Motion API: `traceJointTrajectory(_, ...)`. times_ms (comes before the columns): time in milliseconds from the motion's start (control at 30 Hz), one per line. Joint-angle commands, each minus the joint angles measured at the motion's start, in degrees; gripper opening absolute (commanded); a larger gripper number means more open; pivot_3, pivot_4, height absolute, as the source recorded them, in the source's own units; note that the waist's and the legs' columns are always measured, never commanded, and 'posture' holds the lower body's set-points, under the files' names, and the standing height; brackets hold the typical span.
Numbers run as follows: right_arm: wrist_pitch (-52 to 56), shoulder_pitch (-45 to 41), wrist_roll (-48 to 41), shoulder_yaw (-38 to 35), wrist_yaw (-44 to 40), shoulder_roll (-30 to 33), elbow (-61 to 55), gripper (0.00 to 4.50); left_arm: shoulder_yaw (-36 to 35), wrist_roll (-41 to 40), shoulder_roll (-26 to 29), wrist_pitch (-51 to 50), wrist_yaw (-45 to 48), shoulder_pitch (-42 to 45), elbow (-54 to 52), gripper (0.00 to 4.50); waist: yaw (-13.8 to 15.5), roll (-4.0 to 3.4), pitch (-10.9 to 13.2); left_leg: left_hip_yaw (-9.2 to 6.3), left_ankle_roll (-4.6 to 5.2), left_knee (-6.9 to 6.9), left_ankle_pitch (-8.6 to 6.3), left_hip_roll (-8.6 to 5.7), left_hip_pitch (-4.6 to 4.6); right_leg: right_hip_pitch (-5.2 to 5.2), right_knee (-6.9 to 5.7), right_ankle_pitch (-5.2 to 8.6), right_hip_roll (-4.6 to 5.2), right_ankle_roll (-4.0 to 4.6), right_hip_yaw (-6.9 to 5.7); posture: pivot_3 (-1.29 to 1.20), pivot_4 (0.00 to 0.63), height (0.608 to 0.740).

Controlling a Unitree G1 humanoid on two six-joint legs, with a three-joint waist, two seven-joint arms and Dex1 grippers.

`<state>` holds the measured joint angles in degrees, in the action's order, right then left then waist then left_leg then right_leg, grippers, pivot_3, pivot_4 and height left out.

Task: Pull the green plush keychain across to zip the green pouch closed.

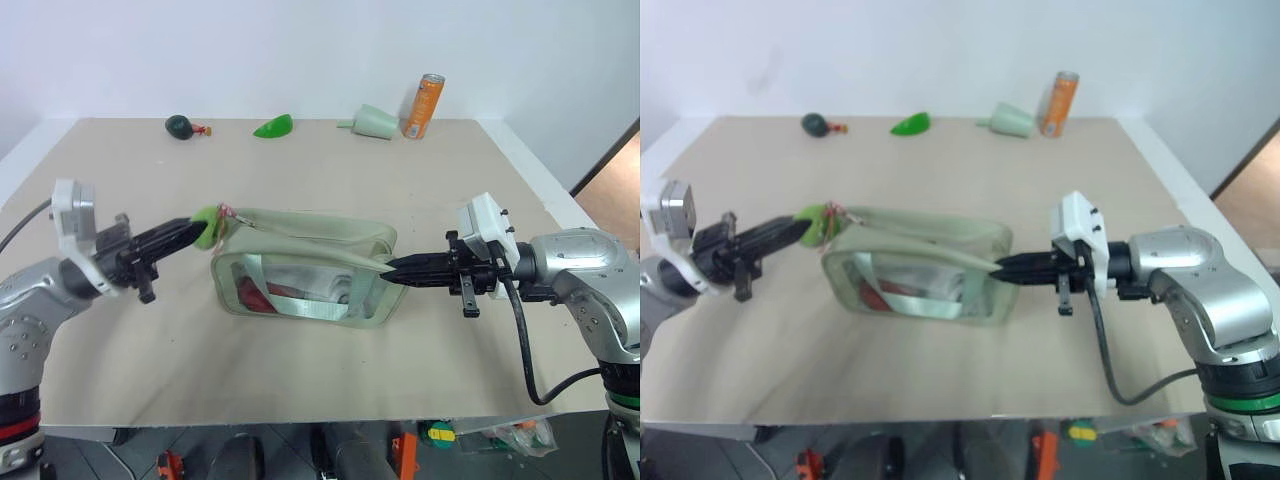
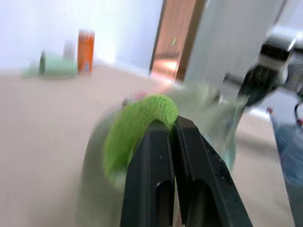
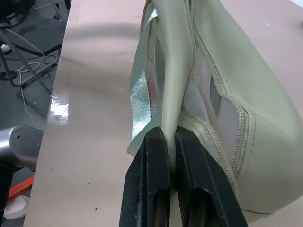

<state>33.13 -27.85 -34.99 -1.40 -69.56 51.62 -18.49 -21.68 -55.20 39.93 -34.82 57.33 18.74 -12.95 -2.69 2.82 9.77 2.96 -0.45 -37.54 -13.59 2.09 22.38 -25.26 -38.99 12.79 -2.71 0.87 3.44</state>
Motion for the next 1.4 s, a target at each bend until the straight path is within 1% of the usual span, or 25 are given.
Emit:
traceJointTrajectory(33, -0.2, -1.0, 0.5, 0.9, 0.0, -0.5, -0.3, 0.0, 3.1, -0.9, -0.7, 0.3, -0.1, 4.9, -3.5, 0.04, -0.1, 0.0, 0.0, 0.0, 0.0, 0.0, 0.0, -0.01, 0.0, 0.0, 0.0, 0.0, 0.0, 0.0, 0.0, 0.0, 0.15, 0.74)
traceJointTrajectory(133, -0.1, -0.9, 0.5, 0.7, 0.1, -0.5, -0.6, 0.0, 5.7, 0.6, -0.8, 0.7, 0.8, 6.5, -3.8, 0.04, -0.2, 0.0, 0.0, 0.05, 0.0, 0.07, -0.01, 0.0, -0.04, -0.01, 0.0, 0.0, -0.05, 0.0, 0.1, 0.0, 0.15, 0.74)
traceJointTrajectory(300, 0.1, -0.2, 0.4, 0.2, 0.7, -0.4, -1.2, 0.0, 9.3, 1.4, -2.2, -0.3, 0.6, 10.2, -1.1, 0.04, 0.0, 0.0, 0.0, -0.06, -0.03, 0.06, 0.02, 0.03, -0.03, 0.01, 0.0, 0.0, -0.12, 0.0, 0.0, 0.0, 0.15, 0.74)
traceJointTrajectory(467, 0.2, 0.3, 0.1, -0.2, 1.5, -0.4, -1.7, 0.0, 12.3, 4.8, -1.4, -0.4, 1.6, 8.9, -0.6, 0.04, -0.1, 0.0, 0.0, 0.0, -0.03, 0.06, 0.02, 0.03, -0.07, 0.02, -0.01, -0.02, -0.12, -0.01, 0.1, 0.0, 0.15, 0.74)
traceJointTrajectory(633, 0.1, 0.4, 0.0, -0.2, 1.8, -0.5, -1.9, 0.0, 12.7, 5.5, -1.4, -0.9, 2.2, 8.8, -0.6, 0.04, -0.1, 0.0, 0.0, 0.0, -0.03, 0.06, 0.02, 0.02, -0.06, 0.02, -0.01, -0.02, -0.11, -0.01, 0.1, 0.0, 0.15, 0.74)
traceJointTrajectory(667, 0.1, 0.4, 0.0, -0.2, 1.9, -0.5, -1.9, 0.0, 12.8, 5.9, -1.3, -0.8, 2.4, 8.7, -0.5, 0.72, -0.1, 0.0, 0.0, 0.0, -0.03, 0.06, 0.02, 0.03, -0.06, 0.02, -0.01, -0.02, -0.11, -0.01, 0.09, 0.0, 0.15, 0.74)
traceJointTrajectory(733, 0.0, 0.4, 0.1, -0.1, 2.0, -0.7, -1.9, 0.0, 12.7, 5.9, -1.2, -1.0, 2.9, 8.5, -0.6, 1.33, -0.1, 0.0, 0.0, -0.01, -0.03, 0.06, 0.02, 0.02, -0.06, 0.02, 0.0, -0.02, -0.11, -0.01, 0.09, 0.0, 0.15, 0.74)
traceJointTrajectory(800, -0.1, 0.4, 0.1, 0.1, 2.1, -0.8, -1.9, 0.0, 12.2, 5.8, -1.3, -1.0, 3.0, 8.5, -0.6, 2.06, -0.1, 0.0, 0.0, -0.01, -0.03, 0.06, 0.02, 0.03, -0.06, 0.02, 0.0, -0.02, -0.11, -0.01, 0.09, 0.0, 0.15, 0.74)
traceJointTrajectory(833, -0.1, 0.3, 0.1, 0.2, 2.2, -0.8, -1.9, 0.0, 12.0, 6.0, -1.4, -0.7, 2.9, 8.6, -0.6, 2.2, -0.1, 0.0, 0.0, -0.01, -0.03, 0.06, 0.02, 0.03, -0.06, 0.02, 0.0, -0.02, -0.11, -0.01, 0.09, 0.0, 0.15, 0.74)
traceJointTrajectory(867, -0.2, 0.3, 0.1, 0.3, 2.2, -0.9, -1.8, 0.0, 11.6, 6.1, -1.4, -0.1, 3.0, 8.6, -0.8, 2.76, -0.1, 0.0, 0.0, -0.01, -0.03, 0.06, 0.02, 0.03, -0.06, 0.02, 0.0, -0.02, -0.11, -0.01, 0.09, 0.0, 0.15, 0.74)
traceJointTrajectory(933, -0.2, 0.2, 0.1, 0.3, 2.2, -1.0, -1.7, 0.0, 10.5, 5.1, -1.5, -0.1, 3.4, 8.5, -1.1, 3.45, -0.1, 0.0, 0.0, 0.0, -0.03, 0.06, 0.02, 0.03, -0.06, 0.02, 0.0, -0.01, -0.11, -0.01, 0.09, 0.0, 0.15, 0.74)
traceJointTrajectory(1100, -0.2, 0.3, 0.1, 0.3, 2.1, -1.0, -1.7, 0.0, 6.8, 1.5, -2.0, -0.5, 2.5, 8.8, -1.3, 3.45, -0.1, 0.0, 0.0, -0.01, -0.03, 0.06, 0.02, 0.04, -0.06, 0.02, 0.0, -0.01, -0.12, 0.0, 0.08, 0.0, 0.15, 0.74)
traceJointTrajectory(1233, -0.1, 0.3, 0.0, 0.3, 2.1, -0.9, -1.9, 0.0, -0.5, -4.2, -2.2, -1.8, -2.3, 9.9, 1.3, 3.45, -0.1, 0.0, 0.0, -0.01, -0.03, 0.06, 0.02, 0.06, -0.06, 0.01, 0.0, -0.02, -0.13, -0.01, 0.07, 0.0, 0.15, 0.74)
traceJointTrajectory(1333, 0.1, 0.5, -0.1, 0.2, 2.2, -0.9, -2.1, 0.0, -2.4, -2.8, -0.4, -1.8, -1.9, 6.1, 1.9, 3.45, -0.2, 0.0, 0.0, -0.02, -0.03, 0.07, 0.01, 0.07, -0.07, 0.02, -0.01, -0.01, -0.14, -0.01, 0.07, 0.0, 0.15, 0.74)
traceJointTrajectory(1400, 0.0, 0.7, -0.1, 0.2, 2.2, -1.0, -2.2, 0.0, -1.5, 1.0, 1.6, -0.9, -0.3, 0.6, 2.0, 3.45, -0.2, -0.01, 0.0, -0.01, -0.03, 0.09, 0.01, 0.07, -0.09, 0.01, 0.0, 0.0, -0.14, 0.01, 0.07, 0.0, 0.15, 0.74)
